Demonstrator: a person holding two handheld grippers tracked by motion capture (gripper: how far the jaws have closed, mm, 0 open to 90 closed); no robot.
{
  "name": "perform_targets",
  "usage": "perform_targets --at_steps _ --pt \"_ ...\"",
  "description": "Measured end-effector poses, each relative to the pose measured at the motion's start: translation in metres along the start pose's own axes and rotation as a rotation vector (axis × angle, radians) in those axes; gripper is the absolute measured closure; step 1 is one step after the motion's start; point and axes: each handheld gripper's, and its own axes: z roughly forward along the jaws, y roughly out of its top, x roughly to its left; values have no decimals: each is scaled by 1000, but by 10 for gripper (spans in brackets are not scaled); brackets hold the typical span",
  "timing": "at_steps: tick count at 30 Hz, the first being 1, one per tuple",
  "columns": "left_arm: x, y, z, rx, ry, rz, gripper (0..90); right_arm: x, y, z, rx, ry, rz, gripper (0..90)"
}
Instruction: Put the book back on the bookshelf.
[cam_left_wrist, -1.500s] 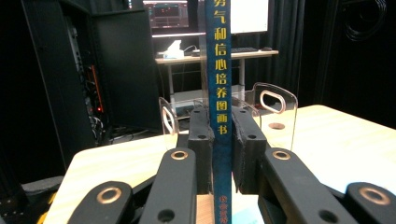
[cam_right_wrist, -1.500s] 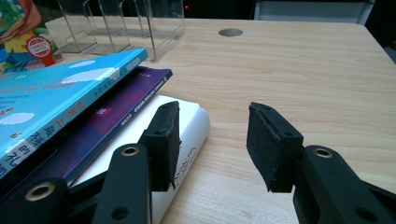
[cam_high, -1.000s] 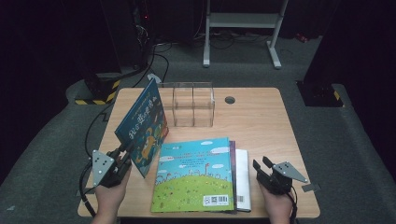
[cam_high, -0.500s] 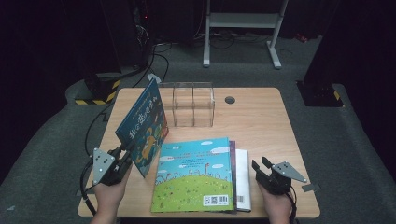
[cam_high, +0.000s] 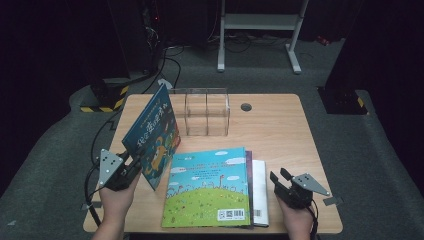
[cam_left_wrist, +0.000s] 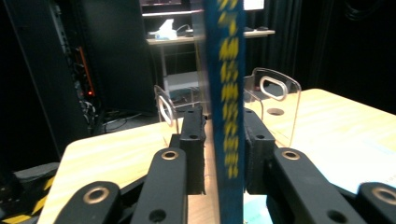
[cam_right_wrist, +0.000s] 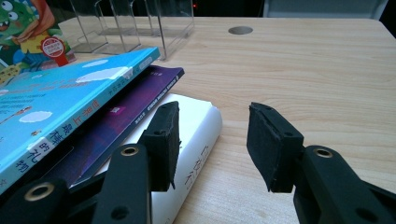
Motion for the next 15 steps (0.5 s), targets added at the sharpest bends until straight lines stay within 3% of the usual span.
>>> perform_targets --at_steps 4,9,15 --pt "2 4 1 10 9 2 790 -1 0 -1 -6 4 0 538" --pt "1 4 3 3 -21 -39 820 -1 1 -2 -9 10 0 538" --pt "-3 17 12 16 -42 3 827 -1 2 -2 -14 17 0 539"
